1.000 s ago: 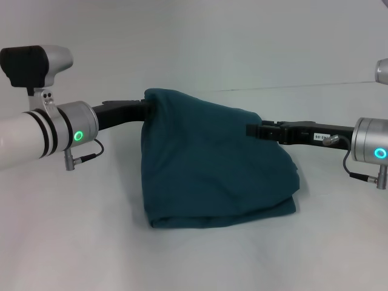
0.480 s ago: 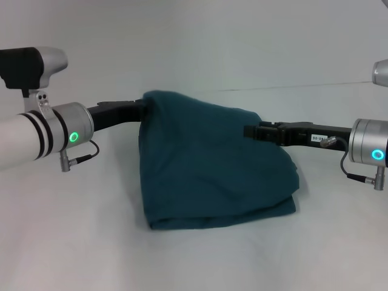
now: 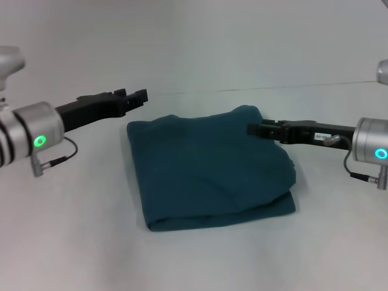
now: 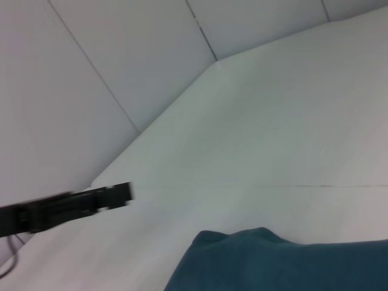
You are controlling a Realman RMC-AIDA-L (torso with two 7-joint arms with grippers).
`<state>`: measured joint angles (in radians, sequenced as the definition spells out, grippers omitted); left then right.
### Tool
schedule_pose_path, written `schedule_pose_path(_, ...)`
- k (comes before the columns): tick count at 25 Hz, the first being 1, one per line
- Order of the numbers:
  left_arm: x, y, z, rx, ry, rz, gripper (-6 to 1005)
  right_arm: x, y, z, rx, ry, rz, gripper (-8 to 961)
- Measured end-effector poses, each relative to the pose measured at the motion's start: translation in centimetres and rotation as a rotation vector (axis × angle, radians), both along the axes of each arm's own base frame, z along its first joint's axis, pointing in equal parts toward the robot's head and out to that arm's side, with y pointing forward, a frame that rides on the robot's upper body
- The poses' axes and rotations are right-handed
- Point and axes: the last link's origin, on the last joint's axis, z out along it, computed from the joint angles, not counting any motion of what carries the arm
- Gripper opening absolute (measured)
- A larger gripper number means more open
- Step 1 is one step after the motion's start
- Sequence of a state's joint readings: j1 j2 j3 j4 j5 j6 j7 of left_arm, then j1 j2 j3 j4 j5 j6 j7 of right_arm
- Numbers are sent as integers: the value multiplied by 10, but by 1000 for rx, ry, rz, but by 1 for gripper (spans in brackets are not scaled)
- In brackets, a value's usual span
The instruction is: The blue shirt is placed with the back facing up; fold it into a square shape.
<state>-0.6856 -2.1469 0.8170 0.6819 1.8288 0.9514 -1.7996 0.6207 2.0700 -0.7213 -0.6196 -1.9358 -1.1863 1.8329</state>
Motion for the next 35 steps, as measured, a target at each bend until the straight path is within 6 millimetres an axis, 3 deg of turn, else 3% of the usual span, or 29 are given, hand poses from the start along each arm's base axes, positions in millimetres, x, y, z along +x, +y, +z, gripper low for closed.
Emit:
schedule_pose_path(7,5,-40,15,-80,-178,-134,678,9,-5,16,22,33,-12,596)
schedule_pose_path(14,0,-81,20,-179,-306,-246,872,23,-30,41,11,56,92,604)
schedule_pose_path(17,-6,-98,17,-196,-311,-301,872,30,-46,47,20,64,160,607)
schedule_pose_path(22,-13,-118,15,-203,-320,-368,873,29,-66,47,-29,80,259,760)
schedule_pose_path(28,-15,-133,10,-255,-299,-434,869,24,-72,37,-64,71,312,938)
schedule_pose_path(35,-20,-142,-1,-323,-291,-417,861,10,-71,15,-141,24,389,928)
